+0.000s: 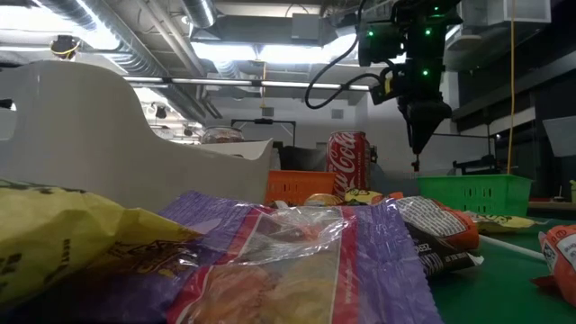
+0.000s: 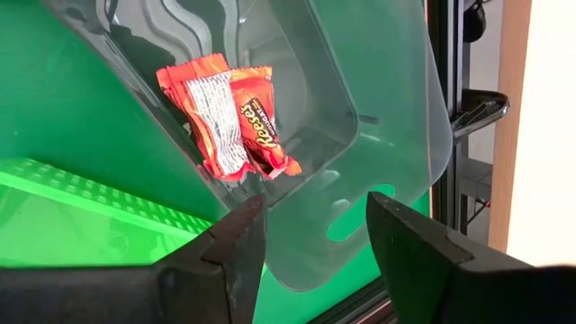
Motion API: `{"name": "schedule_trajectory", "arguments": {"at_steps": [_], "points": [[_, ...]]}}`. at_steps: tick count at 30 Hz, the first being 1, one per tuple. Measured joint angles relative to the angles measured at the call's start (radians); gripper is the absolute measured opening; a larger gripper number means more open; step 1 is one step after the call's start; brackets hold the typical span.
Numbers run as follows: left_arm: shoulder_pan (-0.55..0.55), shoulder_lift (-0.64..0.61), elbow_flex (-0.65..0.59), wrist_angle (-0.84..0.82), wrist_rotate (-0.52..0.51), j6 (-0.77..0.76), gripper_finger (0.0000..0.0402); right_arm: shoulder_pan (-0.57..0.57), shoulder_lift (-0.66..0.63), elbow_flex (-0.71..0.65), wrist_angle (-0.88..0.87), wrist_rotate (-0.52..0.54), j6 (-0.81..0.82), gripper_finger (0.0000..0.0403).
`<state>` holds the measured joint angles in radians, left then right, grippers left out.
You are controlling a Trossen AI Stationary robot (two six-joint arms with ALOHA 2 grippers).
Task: Sort candy
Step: Put the blue gummy into the white bin
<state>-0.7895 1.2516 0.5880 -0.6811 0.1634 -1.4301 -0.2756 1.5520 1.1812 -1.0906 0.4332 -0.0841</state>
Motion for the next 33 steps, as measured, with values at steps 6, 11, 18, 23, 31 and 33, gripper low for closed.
{"name": "schedule_trajectory", "arguments": {"at_steps": [6,11,18,23,31,33], "points": [[0.000,0.086,0.000,0.031,0.007,0.000,0.0116,0.000,0.000,0.000,0.001,0.000,0.000,0.0191],[0.000,0.105,0.000,0.050,0.014,0.000,0.0065,0.000,0.000,0.000,0.001,0.000,0.000,0.0191],[0.001,0.105,0.000,0.060,0.038,-0.005,0.0007,0.000,0.000,0.000,0.001,0.000,0.000,0.0191],[0.002,0.086,0.000,0.069,0.038,-0.007,0.0001,0.000,0.000,0.000,0.001,0.000,0.000,0.0191],[0.012,-0.006,0.002,0.070,-0.007,-0.010,0.0000,0.000,0.000,0.000,-0.013,0.000,0.000,0.0191],[0.023,-0.034,0.002,0.070,-0.033,-0.009,0.0000,0.000,0.000,0.000,-0.014,0.000,0.000,0.0191]]}}
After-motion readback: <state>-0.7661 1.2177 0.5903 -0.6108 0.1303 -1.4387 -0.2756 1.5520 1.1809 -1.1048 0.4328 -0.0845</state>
